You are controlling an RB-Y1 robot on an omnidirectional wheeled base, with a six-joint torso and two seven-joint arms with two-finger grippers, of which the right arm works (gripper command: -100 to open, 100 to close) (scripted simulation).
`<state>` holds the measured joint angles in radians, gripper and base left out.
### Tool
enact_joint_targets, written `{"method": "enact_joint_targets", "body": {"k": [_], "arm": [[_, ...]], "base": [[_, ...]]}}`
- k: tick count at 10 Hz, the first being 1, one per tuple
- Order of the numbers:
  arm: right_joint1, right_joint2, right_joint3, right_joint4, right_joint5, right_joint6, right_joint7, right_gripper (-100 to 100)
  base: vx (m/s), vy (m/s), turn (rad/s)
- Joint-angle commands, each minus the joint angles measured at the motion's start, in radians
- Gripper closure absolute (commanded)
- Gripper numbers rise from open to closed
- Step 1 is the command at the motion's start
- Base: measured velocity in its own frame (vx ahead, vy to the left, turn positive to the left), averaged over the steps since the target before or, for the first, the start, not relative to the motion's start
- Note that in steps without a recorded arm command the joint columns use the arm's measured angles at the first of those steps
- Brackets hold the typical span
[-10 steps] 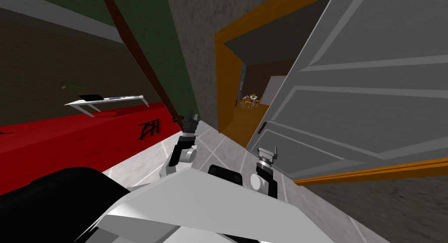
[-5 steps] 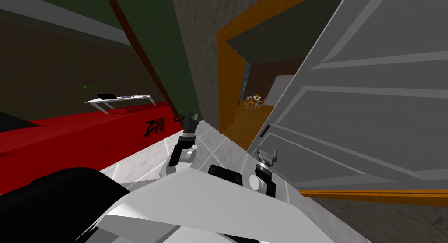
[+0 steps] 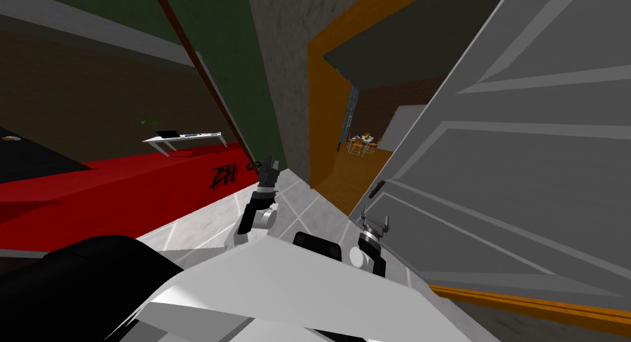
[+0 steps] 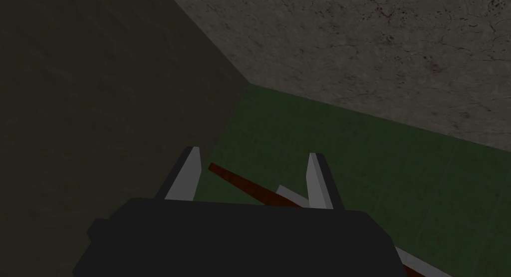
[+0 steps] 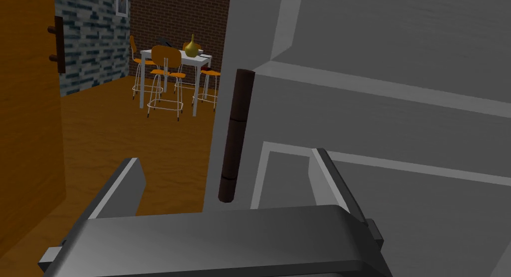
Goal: Push the door open
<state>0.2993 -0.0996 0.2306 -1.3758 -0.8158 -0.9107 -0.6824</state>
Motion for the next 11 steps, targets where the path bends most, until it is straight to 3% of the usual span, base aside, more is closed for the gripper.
{"method": "enact_joint_targets", "body": {"k": [1,5,11], "arm": [[-0.009,0.0,0.008,0.042,-0.041,-0.027,-0.026,-100],[-0.023,0.003,0.02,0.106,-0.101,-0.065,-0.061,-100],[-0.053,0.014,0.048,0.242,-0.227,-0.146,-0.137,-100]], "base": [[0.103,-0.08,0.171],[0.081,-0.079,0.101],[0.091,-0.103,0.135]]}}
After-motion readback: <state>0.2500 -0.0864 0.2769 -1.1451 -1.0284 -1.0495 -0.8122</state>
